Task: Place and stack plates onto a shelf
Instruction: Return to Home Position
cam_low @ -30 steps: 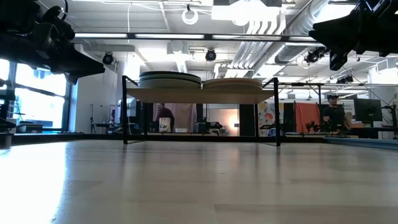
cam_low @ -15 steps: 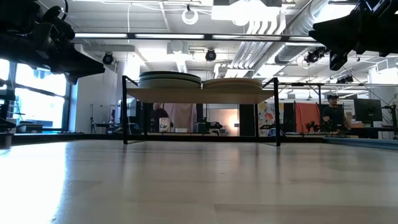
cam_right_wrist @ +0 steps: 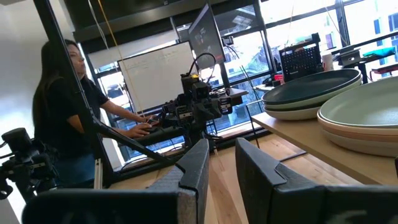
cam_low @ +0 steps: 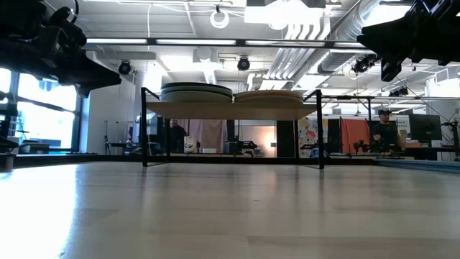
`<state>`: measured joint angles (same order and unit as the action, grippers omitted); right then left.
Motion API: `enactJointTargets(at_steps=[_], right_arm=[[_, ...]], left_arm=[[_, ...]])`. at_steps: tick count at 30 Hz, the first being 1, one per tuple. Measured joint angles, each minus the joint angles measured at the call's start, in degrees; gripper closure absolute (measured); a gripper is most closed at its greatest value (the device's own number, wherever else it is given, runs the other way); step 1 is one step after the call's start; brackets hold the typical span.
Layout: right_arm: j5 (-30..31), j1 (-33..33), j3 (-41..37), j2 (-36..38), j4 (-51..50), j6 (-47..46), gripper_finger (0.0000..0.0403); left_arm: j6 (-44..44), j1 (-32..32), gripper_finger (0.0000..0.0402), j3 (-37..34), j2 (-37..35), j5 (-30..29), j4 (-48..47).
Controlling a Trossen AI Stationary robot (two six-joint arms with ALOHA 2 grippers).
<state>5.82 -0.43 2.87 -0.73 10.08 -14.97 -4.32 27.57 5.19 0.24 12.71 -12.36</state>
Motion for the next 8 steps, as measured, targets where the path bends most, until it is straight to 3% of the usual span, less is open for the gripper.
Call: enactJointTargets(at_steps=[8], right_arm=[[0.0,0.0,0.0,0.0,0.0,0.0,0.0339]], left_arm=[[0.0,0.0,0.0323,0.0,0.0,-0.2,0.0]])
